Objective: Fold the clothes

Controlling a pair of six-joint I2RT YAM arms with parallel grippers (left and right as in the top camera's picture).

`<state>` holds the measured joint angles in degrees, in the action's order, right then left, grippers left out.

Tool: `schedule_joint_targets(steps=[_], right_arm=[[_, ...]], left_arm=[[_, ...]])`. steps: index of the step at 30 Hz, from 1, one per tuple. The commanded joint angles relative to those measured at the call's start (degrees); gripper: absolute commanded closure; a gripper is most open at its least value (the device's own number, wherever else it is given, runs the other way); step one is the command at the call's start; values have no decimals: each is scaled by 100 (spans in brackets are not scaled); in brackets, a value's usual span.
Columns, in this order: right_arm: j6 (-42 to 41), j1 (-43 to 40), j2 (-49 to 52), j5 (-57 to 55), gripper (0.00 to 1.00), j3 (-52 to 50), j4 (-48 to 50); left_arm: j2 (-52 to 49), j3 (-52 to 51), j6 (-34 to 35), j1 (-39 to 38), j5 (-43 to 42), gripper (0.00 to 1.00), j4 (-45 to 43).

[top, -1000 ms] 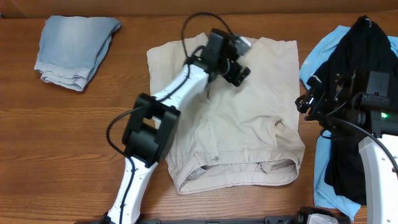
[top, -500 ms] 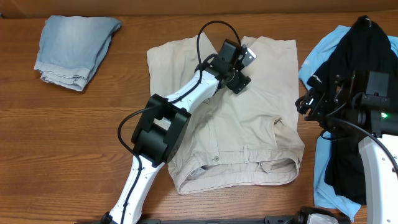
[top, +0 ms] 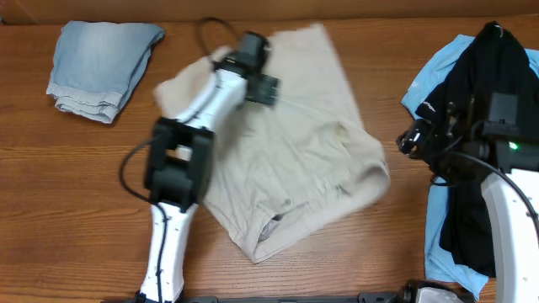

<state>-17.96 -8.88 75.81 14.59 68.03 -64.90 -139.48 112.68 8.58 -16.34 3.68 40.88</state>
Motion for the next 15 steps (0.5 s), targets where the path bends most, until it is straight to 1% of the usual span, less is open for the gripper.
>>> schedule_joint_targets(steps=[1,5,8,15], right_arm=[[37,273,400,-39,7,42,144],[11,673,1078,-37,7,4,540],[-46,1032,1659,-9,7,2,896],[-46,1753,2833,63,6,-2,1572]], left_arm=[[-461,-343,387,669,267,0,804],[-461,-334,387,994,-564,0,1576],[-461,-332,389,1054,-1003,0,2004],[-461,-127,387,927,-1123,0,2968]])
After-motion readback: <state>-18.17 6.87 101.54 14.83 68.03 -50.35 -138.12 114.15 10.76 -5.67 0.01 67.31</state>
